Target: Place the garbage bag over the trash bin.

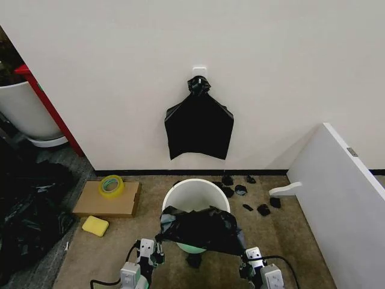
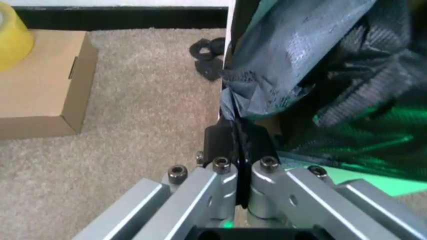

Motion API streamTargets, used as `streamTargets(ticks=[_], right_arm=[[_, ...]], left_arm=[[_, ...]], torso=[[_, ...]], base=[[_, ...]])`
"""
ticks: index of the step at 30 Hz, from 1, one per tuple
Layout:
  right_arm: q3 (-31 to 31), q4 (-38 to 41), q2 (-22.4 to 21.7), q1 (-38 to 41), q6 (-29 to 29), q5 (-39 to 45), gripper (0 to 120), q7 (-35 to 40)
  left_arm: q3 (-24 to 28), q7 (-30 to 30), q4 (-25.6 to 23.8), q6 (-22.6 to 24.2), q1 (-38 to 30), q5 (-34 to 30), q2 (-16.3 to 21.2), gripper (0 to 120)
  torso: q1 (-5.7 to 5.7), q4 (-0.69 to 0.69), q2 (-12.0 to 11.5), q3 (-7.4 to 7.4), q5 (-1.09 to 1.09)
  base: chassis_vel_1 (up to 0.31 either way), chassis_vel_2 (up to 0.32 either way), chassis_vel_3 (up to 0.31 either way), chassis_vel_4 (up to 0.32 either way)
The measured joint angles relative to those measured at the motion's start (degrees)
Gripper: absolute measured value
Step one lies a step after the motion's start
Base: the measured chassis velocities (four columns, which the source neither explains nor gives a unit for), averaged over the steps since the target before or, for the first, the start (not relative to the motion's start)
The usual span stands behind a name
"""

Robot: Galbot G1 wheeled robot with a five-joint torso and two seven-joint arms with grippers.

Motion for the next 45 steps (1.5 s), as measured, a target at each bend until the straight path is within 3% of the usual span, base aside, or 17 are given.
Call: streamTargets(ticks=[8,12,13,17,24,26,31,33,34,36,42,45], right_arm=[[0.8,-0.5,-0.1,-0.9,1.2,-1.4,0,-2.6],[1.3,0.1,-0.4,-1.6,1.1,-0.7,8,-3.9],[1.4,0.9,-0.4,-2.0,0.8,0.2,15,-4.0],[1.5,2.4,-0.5,-2.6,-0.5,2.2,26,-3.8],[1.5,8.3,-1.0,-4.9,-2.1,4.1,56,-2.2],[1.6,8.9,-1.1,-5.2,-2.1,4.1,61,-2.0],[2.0,13.0,-1.2,-7.4,-2.0,3.2,81,-0.3],[2.0,13.2,-1.2,-7.6,-1.9,3.1,81,-0.2],[2.0,14.0,-1.3,-8.1,-1.8,2.5,91,0.2],[2.2,15.7,-1.7,-9.5,-0.8,0.2,98,1.3],[4.6,19.3,-2.2,-9.5,6.1,-4.4,100,0.7],[8.7,20.0,-1.4,-4.0,7.1,0.8,100,-3.7]], left_arm=[[0.1,-2.2,-1.1,0.1,-0.1,-0.9,-0.2,0],[-0.5,-3.8,-2.5,0.5,1.0,-1.6,0.0,0],[-1.2,-4.5,-4.0,1.1,2.0,-2.6,0.3,4],[-2.8,-5.5,-7.5,3.4,4.1,-4.2,1.3,16],[-8.6,-8.0,-17.5,10.6,10.4,-8.7,5.9,46],[-9.3,-8.0,-18.1,10.8,11.3,-8.7,6.7,48],[-12.9,-8.1,-21.7,10.5,15.5,-8.2,9.1,69],[-12.9,-8.1,-21.8,10.5,15.5,-8.2,9.1,71],[-13.6,-8.4,-22.7,10.4,16.1,-8.2,9.2,80],[-15.4,-9.2,-24.6,9.9,17.0,-8.2,9.3,89],[-18.4,-9.8,-25.1,8.4,14.7,-9.1,8.2,100],[-19.6,-9.6,-25.1,7.8,10.3,-10.3,6.4,100]], torso=[[0.00,0.01,0.0,0.00,0.00],[0.00,0.01,0.0,0.00,-0.01],[0.00,0.01,0.0,0.00,0.00],[0.00,0.01,0.0,0.00,-0.01],[0.00,0.01,0.0,0.00,-0.01],[0.00,0.01,0.0,0.00,-0.01],[0.00,0.01,0.0,-0.01,-0.01],[0.00,0.01,0.0,-0.01,-0.01],[0.00,0.01,0.0,-0.01,-0.01],[0.00,0.01,0.0,-0.01,-0.01],[0.00,0.00,0.0,-0.01,-0.02],[0.00,-0.01,0.0,0.00,-0.01]], base=[[0.000,0.000,0.000,0.000],[0.000,0.000,0.000,0.000],[0.000,0.000,0.000,0.000],[0.000,0.000,0.000,0.000],[0.000,0.000,0.000,0.000],[0.000,0.000,0.000,0.000],[0.000,0.000,0.000,0.000],[0.000,0.000,0.000,0.000],[0.000,0.000,0.000,0.000],[0.000,0.000,0.000,0.000],[0.000,0.000,0.000,0.000],[0.000,0.000,0.000,0.000]])
